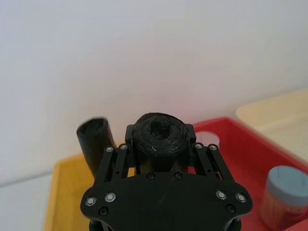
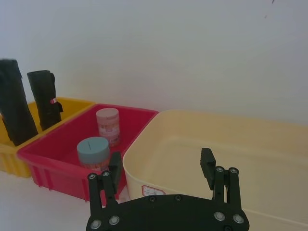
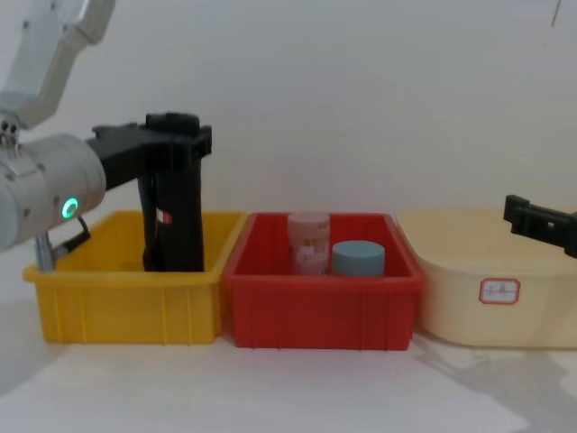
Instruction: Pick up the garbage bag with the one hand and transfer it to the other hand.
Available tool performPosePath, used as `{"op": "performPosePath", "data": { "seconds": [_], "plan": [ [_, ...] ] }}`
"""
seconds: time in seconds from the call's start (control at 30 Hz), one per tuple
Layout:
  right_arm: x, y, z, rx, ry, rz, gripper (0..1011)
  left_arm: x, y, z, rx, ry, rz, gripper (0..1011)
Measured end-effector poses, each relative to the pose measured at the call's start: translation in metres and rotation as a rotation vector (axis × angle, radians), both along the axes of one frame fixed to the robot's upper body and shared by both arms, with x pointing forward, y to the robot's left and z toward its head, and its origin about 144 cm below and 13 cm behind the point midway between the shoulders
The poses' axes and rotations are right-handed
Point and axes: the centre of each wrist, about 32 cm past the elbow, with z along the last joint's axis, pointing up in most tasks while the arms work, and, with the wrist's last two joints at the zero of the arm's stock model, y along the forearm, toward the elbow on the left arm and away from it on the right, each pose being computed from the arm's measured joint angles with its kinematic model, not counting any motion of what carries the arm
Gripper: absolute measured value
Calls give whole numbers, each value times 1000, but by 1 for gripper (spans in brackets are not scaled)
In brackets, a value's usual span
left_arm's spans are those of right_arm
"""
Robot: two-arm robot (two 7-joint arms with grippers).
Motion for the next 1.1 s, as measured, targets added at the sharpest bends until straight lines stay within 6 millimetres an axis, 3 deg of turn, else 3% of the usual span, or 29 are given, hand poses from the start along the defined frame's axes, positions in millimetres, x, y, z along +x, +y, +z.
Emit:
{"op": "performPosePath", "data": {
  "seconds": [0.37, 0.67, 1.1],
  "plan": [
    [0, 0, 0, 0, 0, 0, 1000, -8, -1, 33, 2, -105, -97, 544],
    [0, 0, 0, 0, 0, 0, 1000, -3, -11, 56, -6, -161, -226, 544],
    [0, 0, 0, 0, 0, 0, 1000, 21, -35, 57, -45, -124, -403, 544]
  ]
}}
